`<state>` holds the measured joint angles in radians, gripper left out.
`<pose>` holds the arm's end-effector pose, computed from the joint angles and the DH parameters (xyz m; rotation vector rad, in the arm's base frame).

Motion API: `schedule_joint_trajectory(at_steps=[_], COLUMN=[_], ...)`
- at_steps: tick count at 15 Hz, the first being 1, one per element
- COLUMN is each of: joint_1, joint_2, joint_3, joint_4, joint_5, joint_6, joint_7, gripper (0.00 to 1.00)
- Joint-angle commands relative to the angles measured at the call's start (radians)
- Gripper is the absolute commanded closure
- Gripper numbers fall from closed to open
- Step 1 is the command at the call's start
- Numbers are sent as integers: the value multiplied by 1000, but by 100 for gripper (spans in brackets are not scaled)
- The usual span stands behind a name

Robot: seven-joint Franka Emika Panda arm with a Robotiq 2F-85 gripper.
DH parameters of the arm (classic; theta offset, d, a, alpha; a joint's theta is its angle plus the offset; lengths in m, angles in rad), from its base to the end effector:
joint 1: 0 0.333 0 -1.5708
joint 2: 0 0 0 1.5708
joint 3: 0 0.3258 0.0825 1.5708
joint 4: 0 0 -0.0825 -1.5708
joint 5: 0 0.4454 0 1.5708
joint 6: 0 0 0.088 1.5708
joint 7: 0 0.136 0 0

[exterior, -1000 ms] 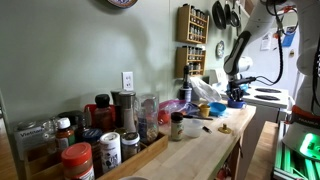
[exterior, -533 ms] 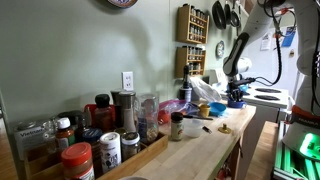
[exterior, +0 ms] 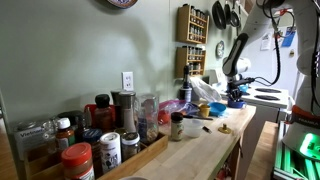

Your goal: Remove the gold plate in the blue cup on the right and put it on the table

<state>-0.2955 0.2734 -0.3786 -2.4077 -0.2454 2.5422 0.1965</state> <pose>0.3904 -0.3314 0.1258 2.7861 -0.9416 -0.2639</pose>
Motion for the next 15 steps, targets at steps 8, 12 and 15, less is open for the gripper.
schedule_joint_trajectory(at_steps=[8, 12, 15], joint_1=[-29, -42, -54], joint_2=[-79, -148, -161], joint_3=[49, 18, 27], joint_4=[-42, -63, -61], joint_5=[130, 113, 143], joint_6=[-10, -17, -26], joint_7=[-233, -255, -305], gripper=[100, 74, 60])
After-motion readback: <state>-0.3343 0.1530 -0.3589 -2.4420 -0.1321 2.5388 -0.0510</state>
